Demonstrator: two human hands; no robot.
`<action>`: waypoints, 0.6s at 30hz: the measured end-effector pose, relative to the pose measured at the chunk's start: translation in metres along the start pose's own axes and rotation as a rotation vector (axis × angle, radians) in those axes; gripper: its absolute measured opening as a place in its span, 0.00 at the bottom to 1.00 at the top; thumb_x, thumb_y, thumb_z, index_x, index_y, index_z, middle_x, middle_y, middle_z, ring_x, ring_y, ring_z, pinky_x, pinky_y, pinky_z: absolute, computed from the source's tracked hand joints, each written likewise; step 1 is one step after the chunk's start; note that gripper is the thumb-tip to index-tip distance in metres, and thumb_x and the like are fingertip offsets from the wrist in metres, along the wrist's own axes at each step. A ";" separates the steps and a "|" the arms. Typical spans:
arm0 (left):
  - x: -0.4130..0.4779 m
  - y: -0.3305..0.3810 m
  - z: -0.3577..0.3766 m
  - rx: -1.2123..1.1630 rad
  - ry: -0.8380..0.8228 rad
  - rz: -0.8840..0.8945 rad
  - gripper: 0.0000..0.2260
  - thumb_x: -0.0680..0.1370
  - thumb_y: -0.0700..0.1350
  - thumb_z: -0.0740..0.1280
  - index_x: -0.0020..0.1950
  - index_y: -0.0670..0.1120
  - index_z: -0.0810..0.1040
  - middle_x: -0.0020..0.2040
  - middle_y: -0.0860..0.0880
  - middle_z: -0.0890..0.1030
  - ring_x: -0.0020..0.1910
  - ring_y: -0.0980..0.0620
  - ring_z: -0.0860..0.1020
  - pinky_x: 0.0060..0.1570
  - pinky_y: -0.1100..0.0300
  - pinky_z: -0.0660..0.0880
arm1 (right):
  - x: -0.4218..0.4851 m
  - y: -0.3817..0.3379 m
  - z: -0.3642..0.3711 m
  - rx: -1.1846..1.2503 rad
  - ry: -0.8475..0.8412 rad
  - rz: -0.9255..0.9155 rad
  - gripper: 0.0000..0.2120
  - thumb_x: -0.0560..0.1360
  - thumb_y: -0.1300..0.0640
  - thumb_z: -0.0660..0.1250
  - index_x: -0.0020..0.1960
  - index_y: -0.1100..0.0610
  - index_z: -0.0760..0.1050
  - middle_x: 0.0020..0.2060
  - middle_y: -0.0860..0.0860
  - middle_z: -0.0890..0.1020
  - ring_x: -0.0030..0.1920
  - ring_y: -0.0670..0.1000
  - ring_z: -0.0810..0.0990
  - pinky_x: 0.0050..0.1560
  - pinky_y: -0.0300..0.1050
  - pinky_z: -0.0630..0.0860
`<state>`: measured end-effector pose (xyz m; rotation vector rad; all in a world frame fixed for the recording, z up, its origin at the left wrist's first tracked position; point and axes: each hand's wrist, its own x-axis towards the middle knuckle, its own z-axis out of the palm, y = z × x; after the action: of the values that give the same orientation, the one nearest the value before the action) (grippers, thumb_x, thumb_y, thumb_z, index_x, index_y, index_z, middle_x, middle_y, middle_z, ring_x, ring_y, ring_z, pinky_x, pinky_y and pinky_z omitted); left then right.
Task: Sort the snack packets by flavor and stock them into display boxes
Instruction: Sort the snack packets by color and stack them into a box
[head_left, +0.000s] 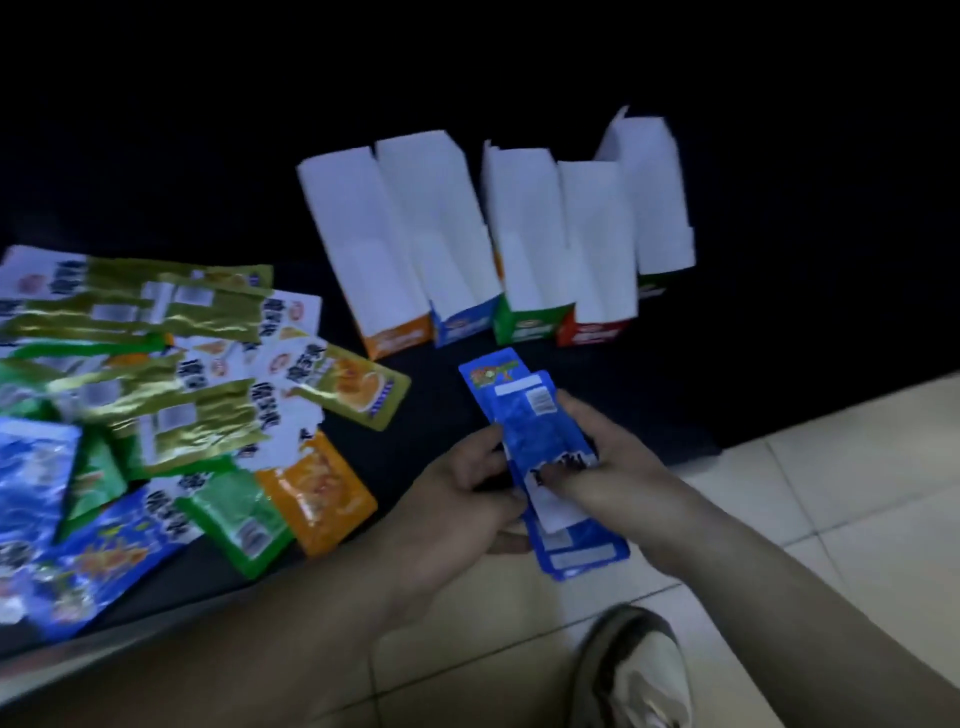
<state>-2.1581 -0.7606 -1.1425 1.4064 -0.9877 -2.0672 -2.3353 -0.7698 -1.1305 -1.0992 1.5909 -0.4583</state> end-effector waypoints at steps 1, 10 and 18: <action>0.010 0.003 0.008 0.011 -0.027 -0.002 0.26 0.82 0.31 0.64 0.68 0.62 0.75 0.62 0.61 0.83 0.58 0.51 0.85 0.62 0.44 0.80 | 0.006 0.002 -0.012 -0.010 0.026 -0.012 0.31 0.76 0.60 0.71 0.52 0.19 0.73 0.54 0.35 0.83 0.53 0.38 0.82 0.55 0.38 0.78; 0.049 0.001 0.028 0.266 0.087 -0.041 0.25 0.81 0.35 0.66 0.75 0.53 0.72 0.67 0.55 0.77 0.57 0.53 0.82 0.47 0.55 0.85 | 0.049 0.045 -0.050 -0.698 0.454 -0.170 0.24 0.77 0.56 0.69 0.71 0.41 0.75 0.74 0.52 0.72 0.73 0.60 0.69 0.70 0.59 0.71; 0.017 -0.014 0.012 0.189 0.353 0.169 0.17 0.83 0.35 0.62 0.61 0.56 0.79 0.54 0.56 0.84 0.44 0.56 0.85 0.36 0.58 0.81 | 0.053 0.082 -0.019 -0.818 0.561 -0.459 0.22 0.68 0.65 0.75 0.59 0.49 0.82 0.68 0.57 0.77 0.71 0.65 0.72 0.64 0.76 0.69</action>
<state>-2.1749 -0.7594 -1.1608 1.6484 -1.1252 -1.5688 -2.3856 -0.7782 -1.2166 -2.1225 2.0905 -0.4440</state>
